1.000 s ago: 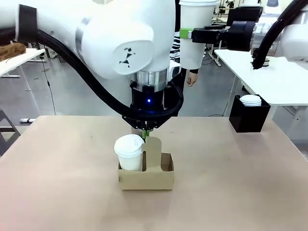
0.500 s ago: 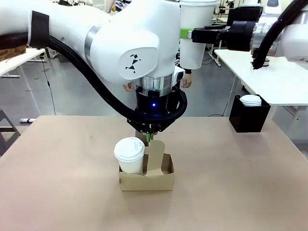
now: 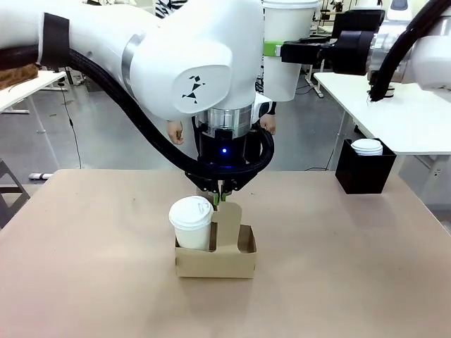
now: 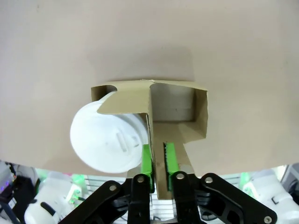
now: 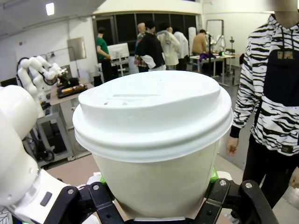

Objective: Pour a drink into a cup and package it in a carrier.
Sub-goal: Insert the held 600 ml Paper Cup into the Cup Carrier.

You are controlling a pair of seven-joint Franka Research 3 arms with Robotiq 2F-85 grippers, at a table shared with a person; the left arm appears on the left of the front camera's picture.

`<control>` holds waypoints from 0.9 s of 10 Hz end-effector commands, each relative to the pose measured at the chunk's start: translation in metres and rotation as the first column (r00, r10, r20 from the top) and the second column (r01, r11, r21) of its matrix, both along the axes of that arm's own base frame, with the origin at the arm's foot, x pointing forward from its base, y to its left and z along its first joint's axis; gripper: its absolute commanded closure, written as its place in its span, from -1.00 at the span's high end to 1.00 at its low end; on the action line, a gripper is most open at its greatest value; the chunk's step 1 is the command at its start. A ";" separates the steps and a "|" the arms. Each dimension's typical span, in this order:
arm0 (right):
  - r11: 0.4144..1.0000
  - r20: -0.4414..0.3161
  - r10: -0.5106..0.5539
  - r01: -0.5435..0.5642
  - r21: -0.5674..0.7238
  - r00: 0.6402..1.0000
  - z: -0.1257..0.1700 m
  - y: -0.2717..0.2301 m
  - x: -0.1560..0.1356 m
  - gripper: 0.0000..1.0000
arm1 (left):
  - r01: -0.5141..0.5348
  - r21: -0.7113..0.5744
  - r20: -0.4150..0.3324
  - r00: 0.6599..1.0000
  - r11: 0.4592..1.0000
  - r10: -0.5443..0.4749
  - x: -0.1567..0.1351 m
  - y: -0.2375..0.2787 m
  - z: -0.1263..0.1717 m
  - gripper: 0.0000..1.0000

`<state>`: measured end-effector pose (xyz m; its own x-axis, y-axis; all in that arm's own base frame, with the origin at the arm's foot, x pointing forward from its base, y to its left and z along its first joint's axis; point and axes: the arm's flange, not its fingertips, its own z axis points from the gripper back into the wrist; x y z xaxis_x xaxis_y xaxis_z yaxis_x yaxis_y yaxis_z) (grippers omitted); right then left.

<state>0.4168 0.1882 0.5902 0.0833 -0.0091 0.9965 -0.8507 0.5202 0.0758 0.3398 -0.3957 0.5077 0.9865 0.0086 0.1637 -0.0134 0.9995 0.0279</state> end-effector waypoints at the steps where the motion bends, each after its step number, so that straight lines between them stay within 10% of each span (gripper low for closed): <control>1: 1.000 0.000 0.000 0.000 0.000 1.000 0.000 0.000 0.000 0.61 | 0.103 -0.063 -0.014 0.994 0.993 -0.104 -0.015 0.029 0.029 1.00; 2: 0.999 -0.064 0.036 -0.036 0.001 0.997 -0.009 -0.003 0.013 0.61 | 0.143 -0.088 -0.015 0.989 0.986 -0.145 -0.024 0.042 0.047 0.30; 3: 0.998 -0.096 0.067 -0.068 -0.006 0.993 -0.019 -0.008 0.023 0.61 | 0.183 -0.104 -0.005 0.983 0.978 -0.185 -0.036 0.060 0.067 1.00; 9: 0.859 -0.115 0.512 -0.512 0.033 0.851 -0.112 -0.019 0.017 0.61 | 0.483 -0.025 0.037 0.875 0.875 -0.482 -0.052 0.221 0.091 1.00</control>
<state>0.4336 0.1792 0.4864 0.2293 0.0621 0.9714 -0.9700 0.0970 0.2227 0.2864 -0.1990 0.6123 0.9016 -0.3926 0.1818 0.4036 0.9146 -0.0262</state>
